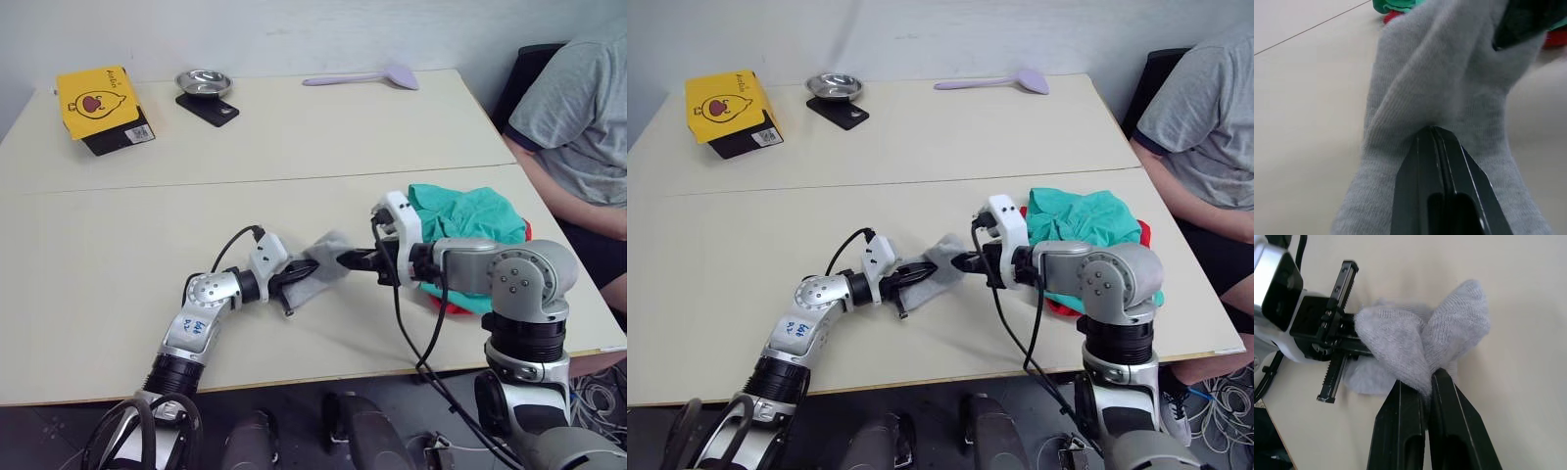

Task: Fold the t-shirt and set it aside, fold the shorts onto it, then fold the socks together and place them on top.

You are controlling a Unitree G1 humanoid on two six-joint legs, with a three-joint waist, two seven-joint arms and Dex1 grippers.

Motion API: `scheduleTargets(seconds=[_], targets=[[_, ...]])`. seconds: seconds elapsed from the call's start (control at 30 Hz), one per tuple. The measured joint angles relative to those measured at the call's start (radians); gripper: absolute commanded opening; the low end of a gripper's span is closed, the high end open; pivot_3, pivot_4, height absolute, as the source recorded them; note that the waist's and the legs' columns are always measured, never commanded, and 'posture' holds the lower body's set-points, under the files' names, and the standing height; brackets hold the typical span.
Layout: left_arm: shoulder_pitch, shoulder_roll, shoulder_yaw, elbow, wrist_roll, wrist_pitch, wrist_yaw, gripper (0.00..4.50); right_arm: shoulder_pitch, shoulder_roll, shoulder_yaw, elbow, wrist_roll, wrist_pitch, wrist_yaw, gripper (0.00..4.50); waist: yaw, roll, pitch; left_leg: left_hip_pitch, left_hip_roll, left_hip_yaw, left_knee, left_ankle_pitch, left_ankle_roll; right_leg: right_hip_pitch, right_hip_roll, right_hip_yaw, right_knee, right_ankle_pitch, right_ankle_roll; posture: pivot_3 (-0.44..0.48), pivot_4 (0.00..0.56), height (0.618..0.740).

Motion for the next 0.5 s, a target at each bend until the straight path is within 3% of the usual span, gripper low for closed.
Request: scheduleTargets(seconds=[0.5], targets=[[0.021,0.012,0.049,-0.045,-0.043,0.123,0.019,0.00,0.011,0.151,0.097,-0.041,-0.038,-0.025,-0.063,0.02,-0.004,0.000,0.000,0.001,0.000,0.000,0.000,0.000,0.000,0.000,0.000,0.000,0.000,0.000,0.000,0.000,0.150,0.740]])
